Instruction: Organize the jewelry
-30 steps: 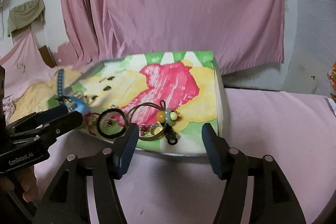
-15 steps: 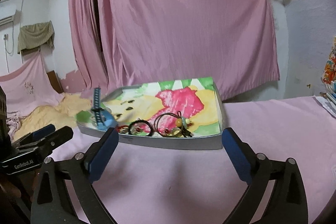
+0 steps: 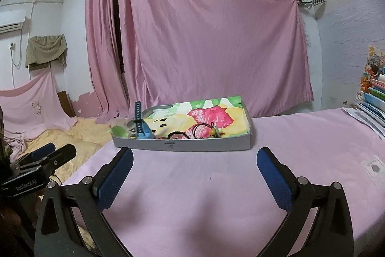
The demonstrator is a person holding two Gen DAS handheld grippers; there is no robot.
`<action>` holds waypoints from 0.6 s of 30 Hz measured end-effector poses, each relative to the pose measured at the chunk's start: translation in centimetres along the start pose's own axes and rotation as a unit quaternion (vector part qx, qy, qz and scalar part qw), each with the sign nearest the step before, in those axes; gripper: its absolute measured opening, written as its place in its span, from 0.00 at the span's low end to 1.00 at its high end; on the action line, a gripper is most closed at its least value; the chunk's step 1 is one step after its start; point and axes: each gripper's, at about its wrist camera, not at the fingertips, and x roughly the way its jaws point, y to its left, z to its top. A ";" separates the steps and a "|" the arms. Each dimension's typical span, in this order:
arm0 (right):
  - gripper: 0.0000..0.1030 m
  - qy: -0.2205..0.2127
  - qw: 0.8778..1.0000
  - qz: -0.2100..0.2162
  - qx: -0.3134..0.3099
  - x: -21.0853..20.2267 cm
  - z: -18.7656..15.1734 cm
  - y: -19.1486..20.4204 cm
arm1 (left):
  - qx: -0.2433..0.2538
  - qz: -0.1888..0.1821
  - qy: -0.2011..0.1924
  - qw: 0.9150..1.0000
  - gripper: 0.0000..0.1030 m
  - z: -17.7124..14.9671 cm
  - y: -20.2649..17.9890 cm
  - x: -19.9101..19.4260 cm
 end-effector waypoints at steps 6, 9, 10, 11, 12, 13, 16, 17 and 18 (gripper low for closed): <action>0.98 -0.014 1.000 -0.009 -0.007 -3.6 -1.0 0.5 | -0.001 0.015 -0.006 1.000 0.99 -1.4 0.8 -3.2; 0.98 -0.020 1.000 -0.013 -0.009 -4.8 -1.3 0.6 | -0.001 0.022 -0.008 1.000 0.99 -2.0 1.0 -4.1; 0.98 -0.021 1.000 -0.014 -0.010 -5.1 -1.5 0.5 | -0.001 0.024 -0.009 1.000 0.99 -2.1 1.1 -4.4; 0.98 -0.020 1.000 -0.015 -0.011 -5.4 -1.6 0.5 | -0.002 0.025 -0.008 1.000 0.99 -2.2 1.1 -4.4; 0.98 -0.018 1.000 -0.014 -0.010 -5.6 -1.8 0.5 | -0.002 0.026 -0.008 1.000 0.99 -2.3 1.1 -4.5; 0.98 -0.015 1.000 -0.014 -0.009 -5.7 -1.9 0.4 | -0.002 0.027 -0.007 1.000 0.99 -2.4 1.1 -4.6; 0.98 -0.011 1.000 -0.012 -0.009 -5.9 -2.3 0.3 | -0.005 0.026 -0.004 1.000 0.99 -2.7 1.3 -4.9; 0.98 -0.011 1.000 -0.012 -0.009 -5.9 -2.3 0.2 | -0.005 0.027 -0.004 1.000 0.99 -2.7 1.3 -4.9; 0.98 -0.011 1.000 -0.012 -0.008 -6.0 -2.3 0.4 | -0.004 0.026 -0.004 1.000 0.99 -2.7 1.3 -4.9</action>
